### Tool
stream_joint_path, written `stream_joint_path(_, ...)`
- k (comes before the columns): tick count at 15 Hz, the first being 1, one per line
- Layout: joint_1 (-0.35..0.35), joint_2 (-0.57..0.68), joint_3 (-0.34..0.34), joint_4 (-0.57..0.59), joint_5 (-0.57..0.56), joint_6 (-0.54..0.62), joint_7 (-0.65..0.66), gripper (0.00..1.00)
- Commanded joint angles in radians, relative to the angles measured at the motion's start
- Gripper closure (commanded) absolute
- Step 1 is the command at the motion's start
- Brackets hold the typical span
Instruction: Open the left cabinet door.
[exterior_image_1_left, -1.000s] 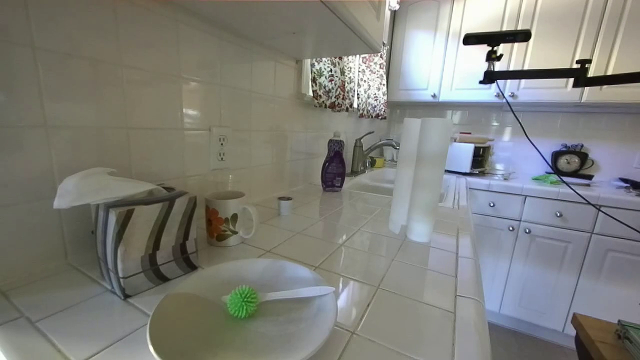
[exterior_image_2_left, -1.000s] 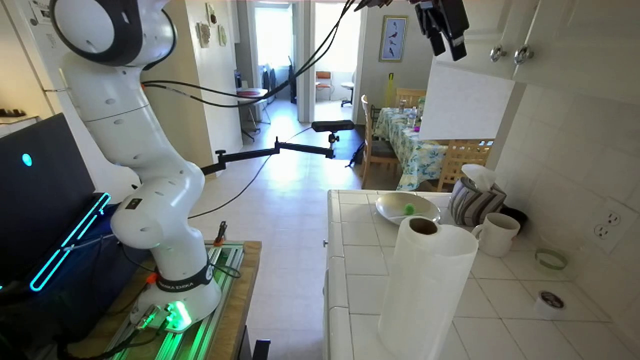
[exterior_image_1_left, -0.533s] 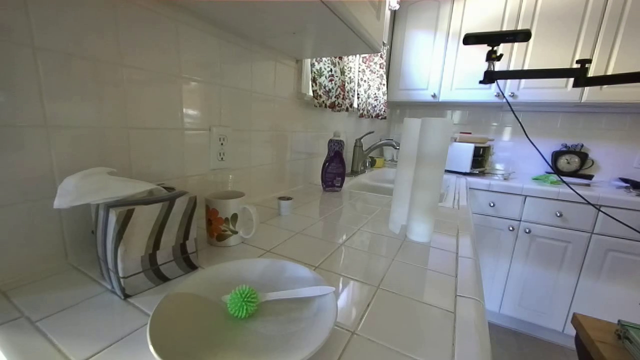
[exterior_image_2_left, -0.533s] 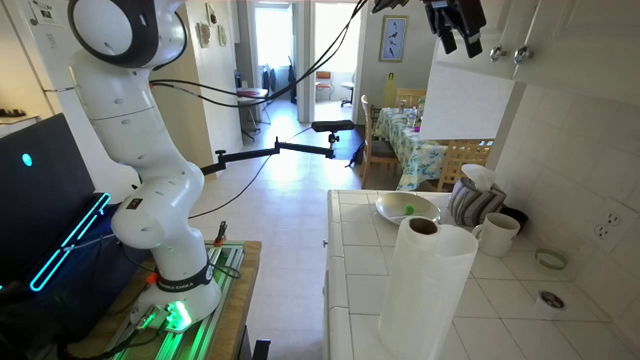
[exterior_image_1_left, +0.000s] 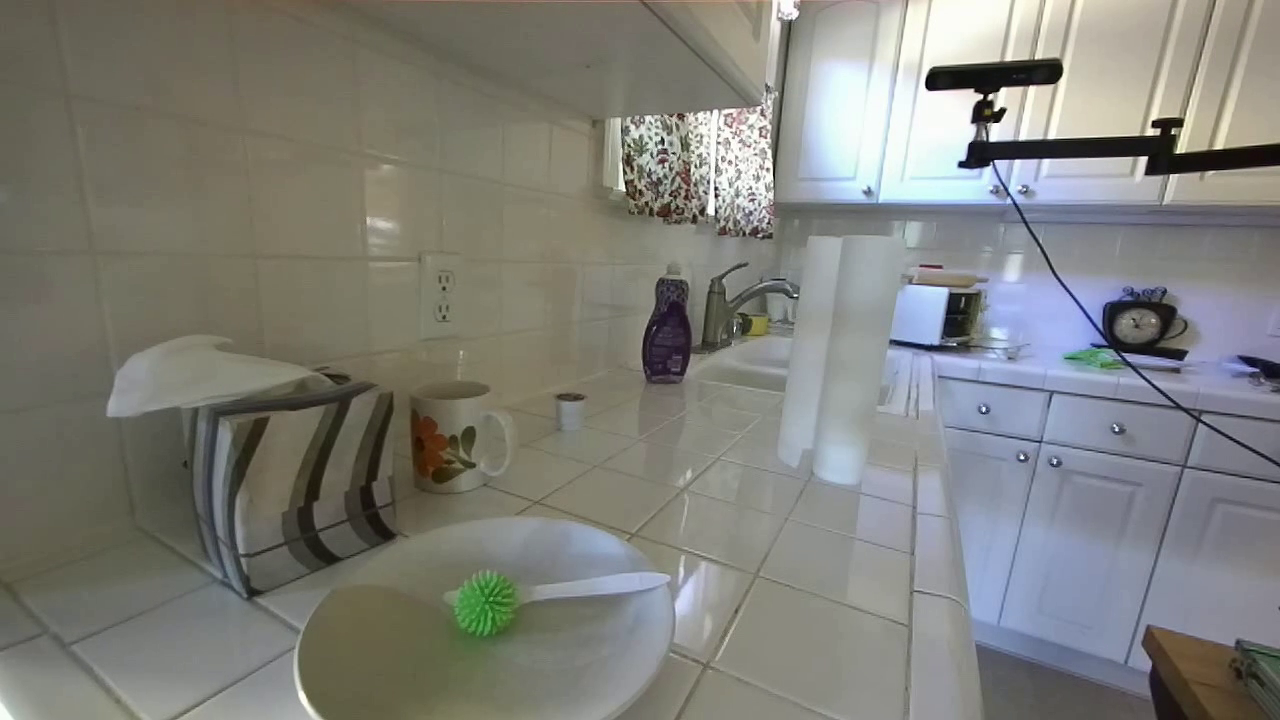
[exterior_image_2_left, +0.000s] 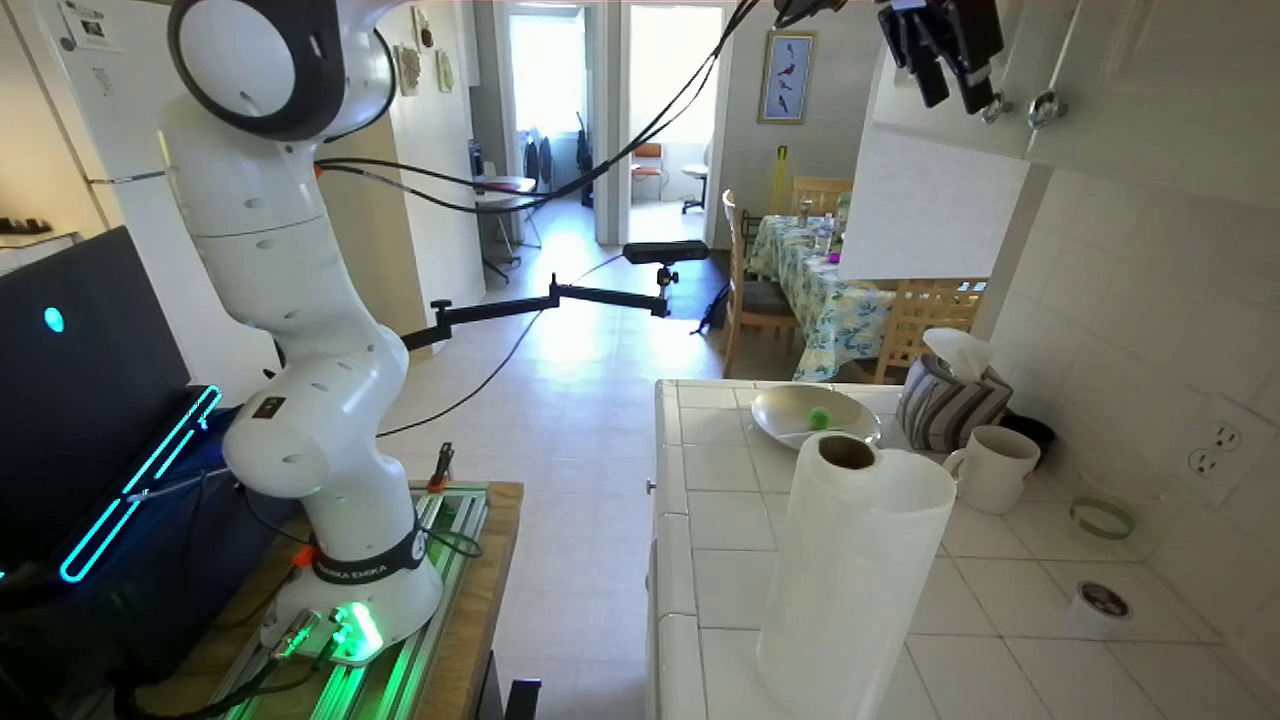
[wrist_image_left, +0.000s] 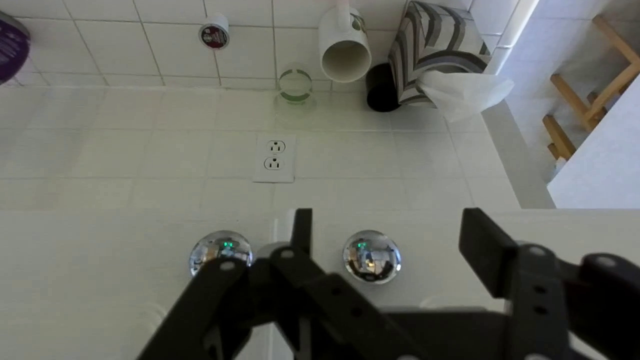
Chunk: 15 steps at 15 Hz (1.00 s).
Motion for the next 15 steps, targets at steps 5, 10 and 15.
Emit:
stream_joint_path(5, -0.005, 0.049, -0.004, 0.032, -0.004, 0.062, -0.019, 0.4)
stream_joint_path(10, -0.005, 0.055, -0.004, 0.029, -0.003, 0.069, -0.02, 0.69)
stream_joint_path(15, -0.005, 0.05, -0.003, 0.029, -0.011, 0.051, -0.014, 1.0)
